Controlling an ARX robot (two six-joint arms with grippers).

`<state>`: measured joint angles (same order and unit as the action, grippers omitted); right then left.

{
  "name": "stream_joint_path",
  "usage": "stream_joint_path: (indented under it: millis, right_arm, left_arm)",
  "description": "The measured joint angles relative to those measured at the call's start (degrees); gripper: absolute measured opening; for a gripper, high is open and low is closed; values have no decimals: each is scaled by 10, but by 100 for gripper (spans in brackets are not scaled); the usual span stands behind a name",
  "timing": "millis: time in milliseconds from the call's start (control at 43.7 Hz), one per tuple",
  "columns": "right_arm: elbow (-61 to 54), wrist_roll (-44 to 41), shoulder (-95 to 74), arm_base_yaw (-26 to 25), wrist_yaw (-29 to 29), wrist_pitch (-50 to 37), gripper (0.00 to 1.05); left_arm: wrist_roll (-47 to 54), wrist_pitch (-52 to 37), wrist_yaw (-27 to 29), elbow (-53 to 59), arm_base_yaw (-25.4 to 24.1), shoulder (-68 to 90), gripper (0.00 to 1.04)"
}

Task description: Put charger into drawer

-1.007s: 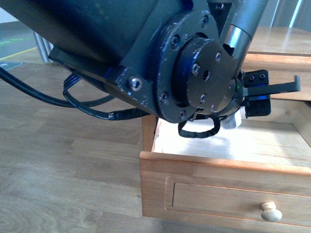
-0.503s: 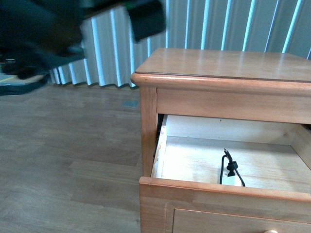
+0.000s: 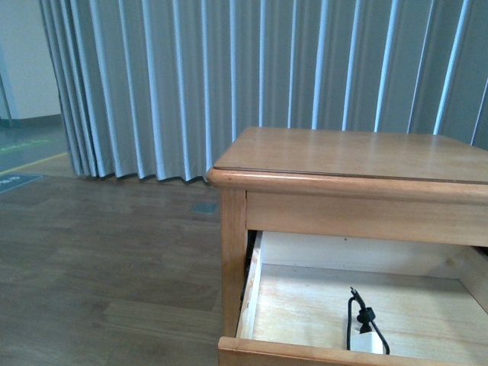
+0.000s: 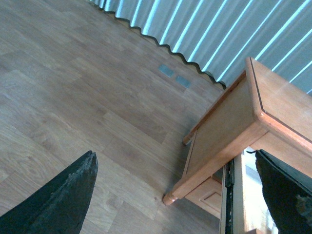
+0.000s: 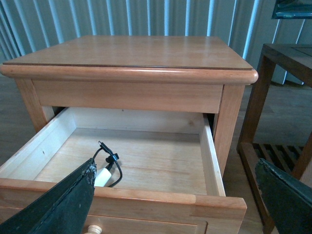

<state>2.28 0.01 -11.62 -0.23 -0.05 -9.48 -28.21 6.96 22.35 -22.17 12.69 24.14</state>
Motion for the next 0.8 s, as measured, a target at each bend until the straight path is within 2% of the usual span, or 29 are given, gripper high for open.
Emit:
stream_joint_path:
  millis: [69,92,137,206,275,343,435,664,801]
  right_arm:
    - [0,0,0,0,0,0,96]
    - [0,0,0,0,0,0,96]
    - [0,0,0,0,0,0,96]
    - [0,0,0,0,0,0,96]
    - [0,0,0,0,0,0,96]
    - [0,0,0,0,0,0,96]
    - [0,0,0,0,0,0,96]
    - [0,0,0,0,0,0,96]
    - [0,0,0,0,0,0,96]
  left_arm:
    - [-1,0,-6,1,-1,1,98]
    - [14,-12,-25,5,-6,-4,96]
    - [56,-57,-81,26,-22,-14,89]
    - [134,-101,-133,54,-41,-32,78]
    - [199,-113,-161,72,-58,-50,68]
    - [234,-115,-212,88,-98,-62,57]
    - [254,-119,-217,108,-122,-73,43]
    - [271,-123,-222,147,-125,-108,4]
    - [274,-103,-222,160,-125,-140,4]
